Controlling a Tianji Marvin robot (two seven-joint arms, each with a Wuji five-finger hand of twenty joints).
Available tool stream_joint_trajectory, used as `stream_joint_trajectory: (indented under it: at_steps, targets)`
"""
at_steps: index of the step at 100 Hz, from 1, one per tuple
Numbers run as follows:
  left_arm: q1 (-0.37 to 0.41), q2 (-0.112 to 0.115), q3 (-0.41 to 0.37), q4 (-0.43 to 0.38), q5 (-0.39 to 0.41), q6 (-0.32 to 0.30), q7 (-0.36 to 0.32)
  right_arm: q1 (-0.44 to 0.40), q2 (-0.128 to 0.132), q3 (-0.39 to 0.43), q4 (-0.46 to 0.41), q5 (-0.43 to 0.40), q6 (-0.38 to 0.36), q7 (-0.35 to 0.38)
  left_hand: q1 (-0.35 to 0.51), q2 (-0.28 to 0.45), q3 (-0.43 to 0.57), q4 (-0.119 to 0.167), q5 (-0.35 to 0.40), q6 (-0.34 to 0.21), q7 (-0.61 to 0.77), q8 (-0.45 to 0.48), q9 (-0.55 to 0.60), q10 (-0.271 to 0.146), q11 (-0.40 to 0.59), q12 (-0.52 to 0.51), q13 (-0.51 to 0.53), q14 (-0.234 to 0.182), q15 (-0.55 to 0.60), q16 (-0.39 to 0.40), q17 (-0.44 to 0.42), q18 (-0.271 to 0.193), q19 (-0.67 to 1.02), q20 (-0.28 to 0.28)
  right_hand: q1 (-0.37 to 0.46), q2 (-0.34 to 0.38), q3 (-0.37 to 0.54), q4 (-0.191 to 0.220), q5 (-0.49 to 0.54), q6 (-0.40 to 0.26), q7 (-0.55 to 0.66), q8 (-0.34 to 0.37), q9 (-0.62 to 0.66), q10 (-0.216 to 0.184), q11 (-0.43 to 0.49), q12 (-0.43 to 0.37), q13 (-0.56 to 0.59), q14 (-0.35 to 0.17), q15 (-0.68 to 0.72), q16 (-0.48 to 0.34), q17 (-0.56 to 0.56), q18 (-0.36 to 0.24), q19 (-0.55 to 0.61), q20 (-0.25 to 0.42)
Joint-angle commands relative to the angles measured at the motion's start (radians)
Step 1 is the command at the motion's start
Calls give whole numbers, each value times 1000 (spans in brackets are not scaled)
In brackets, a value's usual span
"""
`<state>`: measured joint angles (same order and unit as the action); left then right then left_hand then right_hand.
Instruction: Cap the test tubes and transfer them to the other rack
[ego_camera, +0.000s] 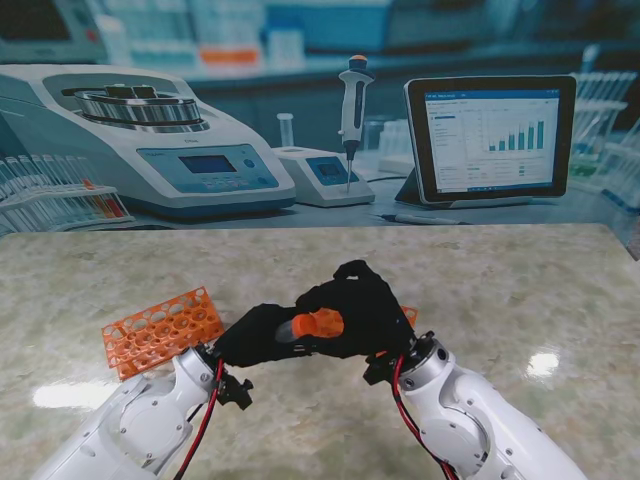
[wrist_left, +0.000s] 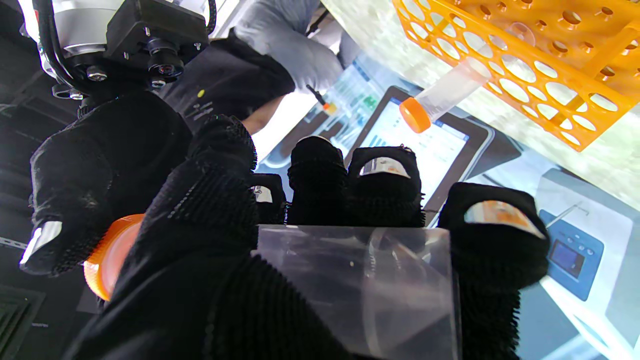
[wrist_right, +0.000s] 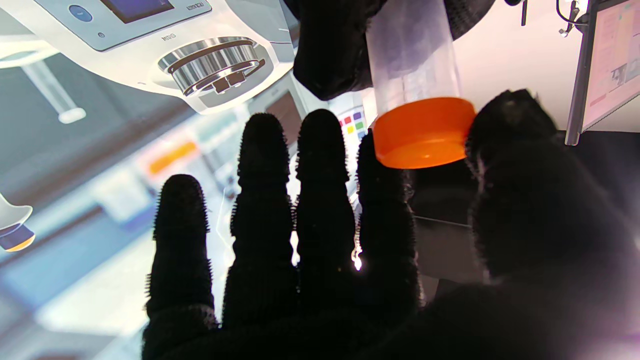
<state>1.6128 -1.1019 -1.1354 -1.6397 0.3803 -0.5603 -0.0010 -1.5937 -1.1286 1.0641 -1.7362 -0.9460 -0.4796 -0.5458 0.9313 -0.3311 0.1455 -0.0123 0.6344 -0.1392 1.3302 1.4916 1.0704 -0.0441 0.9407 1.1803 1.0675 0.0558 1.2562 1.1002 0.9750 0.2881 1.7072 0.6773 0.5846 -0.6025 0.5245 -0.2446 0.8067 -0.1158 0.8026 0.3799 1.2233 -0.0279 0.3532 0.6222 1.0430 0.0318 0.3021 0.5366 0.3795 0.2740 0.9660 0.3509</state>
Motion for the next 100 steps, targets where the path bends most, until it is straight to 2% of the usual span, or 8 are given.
stream_joint_trajectory:
  at_steps: [1,46,76,100]
  targets:
    - [1,-5,5,-18,1,-11,-1,-3,-7,-17,21,-8,3,0,38,36,-9,-5,17,-49,34,60,-22,-46,-4,14,-10,-35,-7,-3,19,-75,99,12,148,84,88,24,129,-158,130,-8,28,-35,5,-13,26,-24,47,7,1,-3,14,13]
    - [0,-5,7,-18,5,-15,2,4,-8,-42,41,-25,3,-40,37,37,-9,-5,16,-50,34,60,-23,-45,-4,14,-10,-35,-7,-3,18,-75,98,13,118,71,97,20,160,-158,162,-11,76,-31,28,-24,71,-17,82,21,13,-1,29,24]
    - [0,-4,9,-20,7,-16,2,11,-4,-53,42,-56,13,-65,39,36,-8,-5,16,-49,34,61,-22,-46,-4,14,-10,-35,-7,-3,18,-75,97,13,111,134,89,8,155,-156,168,6,76,-31,38,-40,71,-11,90,27,14,-1,31,32]
    - [3,-4,8,-23,8,-16,0,2,-3,-39,27,-45,5,-42,37,37,-9,-5,16,-49,34,61,-23,-46,-4,14,-11,-35,-7,-3,18,-75,97,13,127,193,74,10,136,-145,160,34,51,-24,40,-42,52,-8,82,28,3,-6,25,34]
